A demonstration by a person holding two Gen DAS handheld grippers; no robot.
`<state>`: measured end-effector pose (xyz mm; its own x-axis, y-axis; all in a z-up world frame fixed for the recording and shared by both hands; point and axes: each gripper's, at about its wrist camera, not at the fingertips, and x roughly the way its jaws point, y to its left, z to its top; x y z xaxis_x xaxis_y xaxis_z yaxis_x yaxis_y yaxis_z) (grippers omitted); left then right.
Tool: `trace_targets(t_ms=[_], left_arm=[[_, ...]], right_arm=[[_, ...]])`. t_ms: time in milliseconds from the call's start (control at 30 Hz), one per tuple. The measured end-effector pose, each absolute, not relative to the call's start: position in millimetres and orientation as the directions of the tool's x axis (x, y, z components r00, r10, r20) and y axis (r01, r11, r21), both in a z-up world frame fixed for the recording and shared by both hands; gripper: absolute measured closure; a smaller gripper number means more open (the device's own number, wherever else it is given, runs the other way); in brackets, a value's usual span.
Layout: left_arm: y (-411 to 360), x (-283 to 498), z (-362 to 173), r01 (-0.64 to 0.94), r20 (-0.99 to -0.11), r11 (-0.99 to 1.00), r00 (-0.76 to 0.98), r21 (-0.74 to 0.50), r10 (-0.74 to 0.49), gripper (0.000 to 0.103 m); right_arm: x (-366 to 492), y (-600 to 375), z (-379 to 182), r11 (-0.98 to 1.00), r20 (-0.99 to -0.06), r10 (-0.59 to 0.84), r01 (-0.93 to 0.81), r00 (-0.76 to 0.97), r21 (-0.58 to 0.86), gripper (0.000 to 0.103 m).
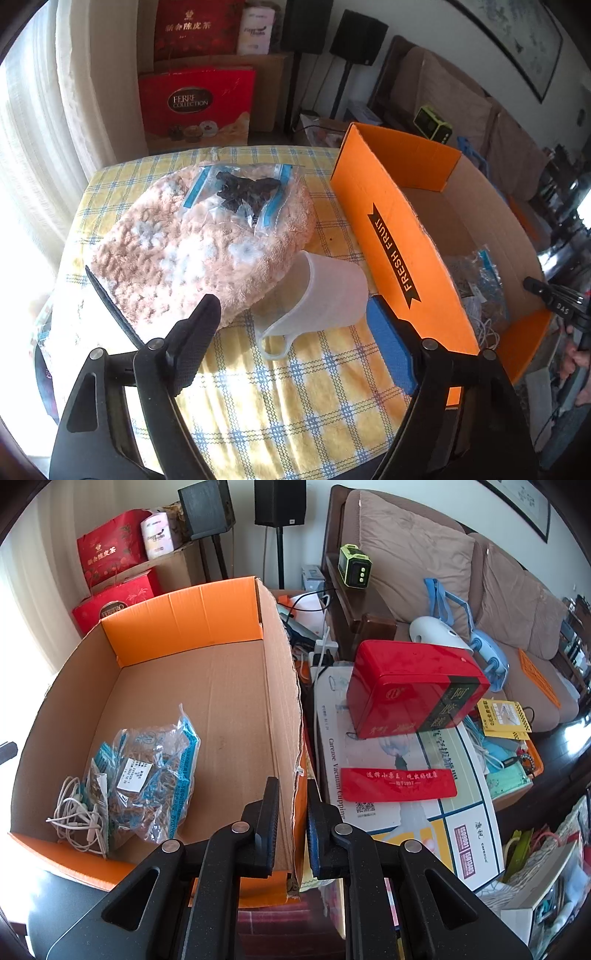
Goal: Organize objects
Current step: 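Move the left gripper to the white plastic measuring cup and grasp its rim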
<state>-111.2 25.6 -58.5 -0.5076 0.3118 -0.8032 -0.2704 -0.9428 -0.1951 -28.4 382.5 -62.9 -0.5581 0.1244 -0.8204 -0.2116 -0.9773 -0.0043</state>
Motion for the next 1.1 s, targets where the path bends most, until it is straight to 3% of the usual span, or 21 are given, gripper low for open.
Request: trace_targets(t_ms=[100,233,300,567,867,1100], left_arm=[[27,-113,-68,-0.28,-0.814,-0.938,-0.483,-0.205,0.323,0.042],[31,-113,-76,-0.296,-0.819,-0.931,-0.465,-0.214,0.336,0.05],[33,-113,-78,-0.312,-0.821,-0.924,-0.451,-0.222,0.349,0.063],[35,-111,-76,-0.358,-0.817,-0.895,-0.41,-0.264,0.405,0.088],[45,-109,-83,-0.385,-0.824,-0.88,-0.377,-0.277,0.423,0.089],[44,-104,-71,-0.377,-0.794,-0.877,-0.412,-0.299,0.448,0.1]], right_arm=[[-29,382,-63,-0.977,-0.82,0.124,-0.212,-0.558,-0.003,0.091],[-29,382,-63,-0.977,-0.82,0.124,-0.212,-0.558,-0.004,0.091],[-29,382,-63,-0.977,-0.82,0.124,-0.212,-0.558,-0.004,0.091],[-29,382,-63,-0.977,-0.821,0.125,-0.212,-0.558,-0.005,0.09],[-27,382,-63,-0.977,-0.821,0.128,-0.212,-0.557,-0.009,0.09],[-27,382,-63,-0.977,-0.821,0.128,-0.211,-0.556,-0.009,0.09]])
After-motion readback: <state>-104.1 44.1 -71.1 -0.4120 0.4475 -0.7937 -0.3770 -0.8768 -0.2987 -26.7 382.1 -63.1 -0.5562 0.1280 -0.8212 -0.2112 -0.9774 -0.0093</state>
